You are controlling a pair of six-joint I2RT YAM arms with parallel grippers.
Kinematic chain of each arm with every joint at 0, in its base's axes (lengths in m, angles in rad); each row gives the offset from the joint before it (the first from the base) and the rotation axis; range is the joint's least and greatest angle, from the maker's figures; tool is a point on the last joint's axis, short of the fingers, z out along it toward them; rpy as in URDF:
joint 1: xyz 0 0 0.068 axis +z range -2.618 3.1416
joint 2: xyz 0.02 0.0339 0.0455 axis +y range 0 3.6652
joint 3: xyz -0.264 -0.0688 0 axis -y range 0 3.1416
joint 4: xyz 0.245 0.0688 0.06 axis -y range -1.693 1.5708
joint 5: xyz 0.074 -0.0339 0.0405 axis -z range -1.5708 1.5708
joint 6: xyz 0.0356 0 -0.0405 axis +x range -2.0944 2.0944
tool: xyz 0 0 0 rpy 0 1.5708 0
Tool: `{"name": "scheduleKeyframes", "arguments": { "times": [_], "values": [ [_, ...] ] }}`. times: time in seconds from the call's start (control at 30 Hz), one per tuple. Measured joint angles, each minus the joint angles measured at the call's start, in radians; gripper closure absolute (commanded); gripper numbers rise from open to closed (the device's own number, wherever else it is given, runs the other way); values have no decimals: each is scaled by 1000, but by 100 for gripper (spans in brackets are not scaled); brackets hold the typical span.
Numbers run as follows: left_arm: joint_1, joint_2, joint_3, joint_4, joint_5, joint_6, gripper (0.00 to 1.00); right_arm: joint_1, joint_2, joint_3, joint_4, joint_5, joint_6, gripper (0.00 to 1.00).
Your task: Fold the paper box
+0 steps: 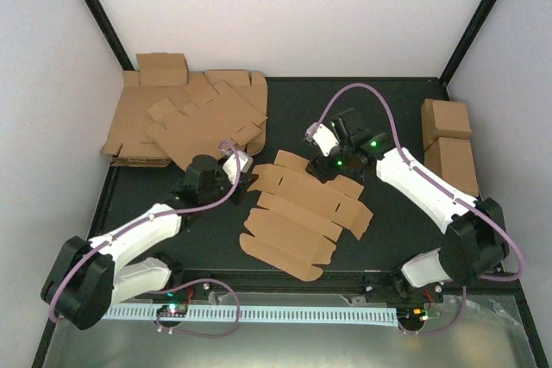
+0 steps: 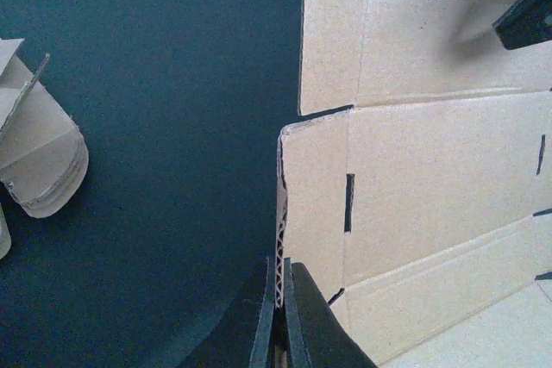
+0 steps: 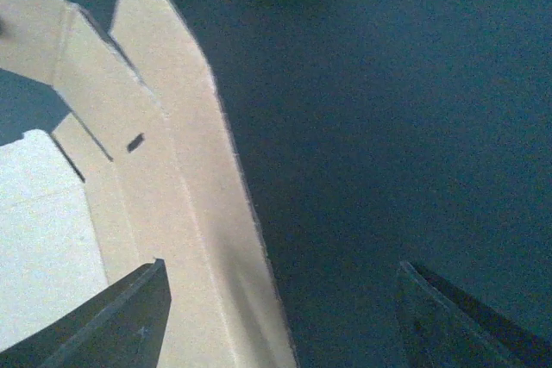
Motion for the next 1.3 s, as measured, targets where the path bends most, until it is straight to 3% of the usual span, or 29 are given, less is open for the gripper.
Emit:
{"name": "scheduleKeyframes", "arguments": {
  "times": [0.1, 0.53, 0.9, 1.0, 1.17, 1.3],
  "values": [
    [-1, -2, -3, 7, 0, 2, 98, 0, 6, 0, -4, 34, -10, 44],
    [-1, -3, -13, 24, -5, 3, 98, 30, 26, -8, -23, 43, -23, 67],
    [-1, -13, -40, 29, -56, -26, 97, 114, 13, -30, -31, 101, -20, 96],
    [-2, -17, -49, 35, -85, -53, 88, 158, -8, -51, -13, 138, -27, 98],
    [-2, -30, -55, 25, -179, -113, 51, 213, -27, -85, 16, 209, -48, 98],
    [-1, -60, -55, -21, -281, -176, 45, 234, -28, -108, 60, 255, -72, 98]
  ]
}}
